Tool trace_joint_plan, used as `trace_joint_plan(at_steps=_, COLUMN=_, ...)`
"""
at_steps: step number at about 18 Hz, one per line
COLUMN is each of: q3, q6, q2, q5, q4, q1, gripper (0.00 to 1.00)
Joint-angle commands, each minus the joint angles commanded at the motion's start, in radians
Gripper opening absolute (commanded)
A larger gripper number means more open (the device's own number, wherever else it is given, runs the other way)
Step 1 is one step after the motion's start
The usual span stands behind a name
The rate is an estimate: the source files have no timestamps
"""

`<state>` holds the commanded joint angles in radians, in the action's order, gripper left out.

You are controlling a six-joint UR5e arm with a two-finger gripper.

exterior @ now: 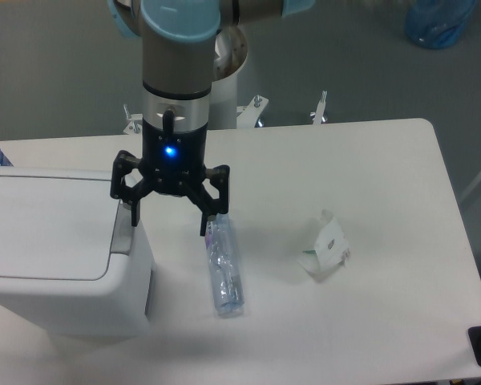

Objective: Open the trash can
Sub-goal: 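Lower the gripper onto the lid's raised tab beside the bottle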

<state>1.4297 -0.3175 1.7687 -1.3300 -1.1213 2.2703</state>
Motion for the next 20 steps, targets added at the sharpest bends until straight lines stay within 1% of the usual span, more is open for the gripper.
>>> trace_joint_plan(at_steps=4, q3=0.000, q6=0.002, q2=0.006, q5=0.000, q4=0.000, q1=-0.011, gripper=1.00)
trace_joint_plan(at_steps=20, q3=0.000, q6=0.002, q2=0.017, q5=0.000, q4=0.000, q1=-0.014, gripper=1.00)
